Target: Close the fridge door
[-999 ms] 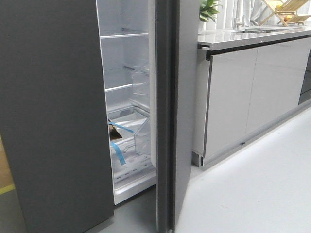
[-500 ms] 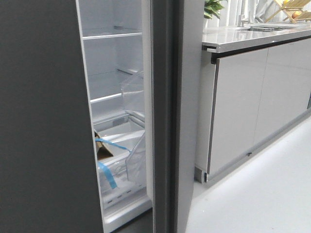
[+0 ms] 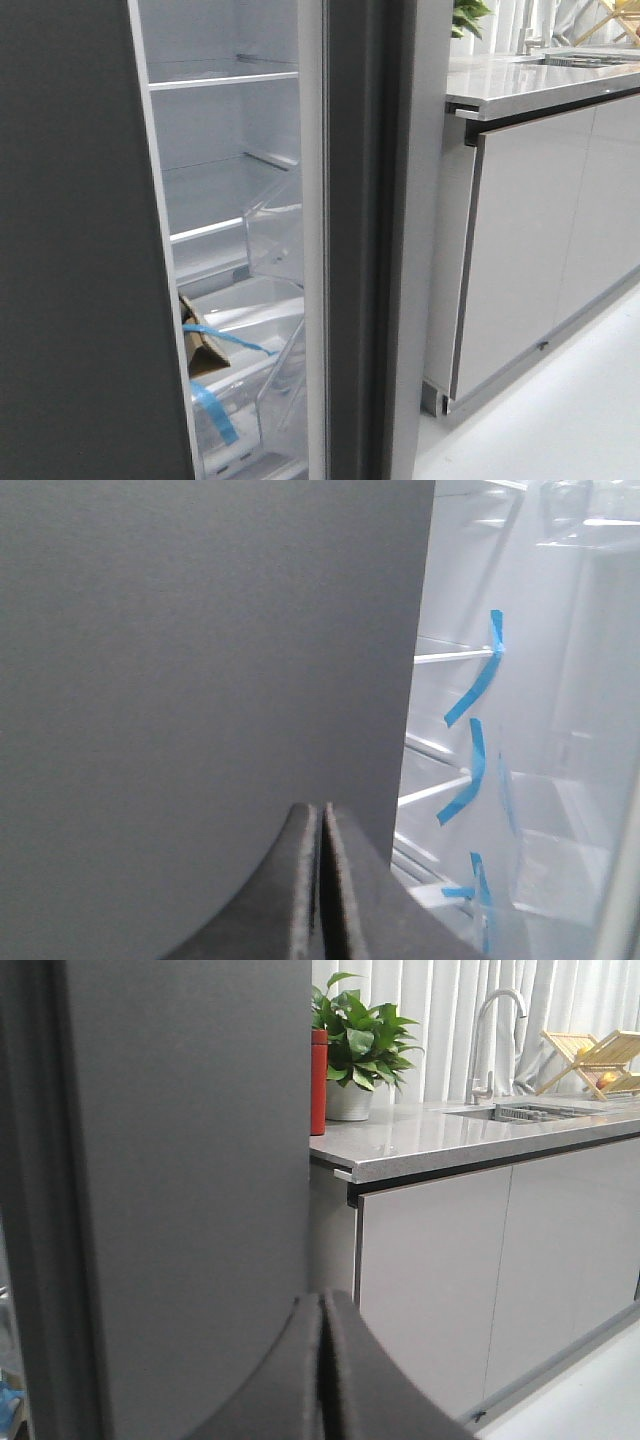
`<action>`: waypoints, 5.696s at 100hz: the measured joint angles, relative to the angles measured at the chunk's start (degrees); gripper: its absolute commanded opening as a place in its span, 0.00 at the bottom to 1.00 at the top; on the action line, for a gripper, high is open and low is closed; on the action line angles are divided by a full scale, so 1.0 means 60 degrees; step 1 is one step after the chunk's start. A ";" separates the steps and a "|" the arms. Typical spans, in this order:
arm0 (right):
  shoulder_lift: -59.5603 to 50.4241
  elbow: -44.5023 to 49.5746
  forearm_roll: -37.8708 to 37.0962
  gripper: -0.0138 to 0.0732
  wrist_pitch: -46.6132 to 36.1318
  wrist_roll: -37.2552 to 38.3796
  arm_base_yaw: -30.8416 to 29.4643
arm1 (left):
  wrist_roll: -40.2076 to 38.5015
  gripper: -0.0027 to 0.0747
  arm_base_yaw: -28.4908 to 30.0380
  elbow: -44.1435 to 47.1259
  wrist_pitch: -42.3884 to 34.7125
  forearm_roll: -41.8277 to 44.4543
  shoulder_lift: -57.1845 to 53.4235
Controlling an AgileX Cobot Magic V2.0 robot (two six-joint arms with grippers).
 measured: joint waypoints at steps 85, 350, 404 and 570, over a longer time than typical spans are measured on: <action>0.0000 0.0000 0.0000 0.07 0.0000 0.0000 0.0000 | 0.0000 0.01 0.0000 0.0000 0.0000 0.0000 0.0000; 0.1284 -0.2753 0.0017 0.07 0.1670 0.0000 0.0000 | 0.0000 0.01 0.0000 0.0000 0.0000 0.0000 0.0000; 0.4894 -0.8810 0.0257 0.07 0.4257 0.0000 0.0000 | 0.0000 0.01 0.0000 0.0000 0.0000 0.0000 0.0000; 1.0043 -1.2469 0.9717 0.07 0.7617 -0.3368 0.0000 | 0.0000 0.01 0.0000 0.0000 0.0000 0.0000 0.0000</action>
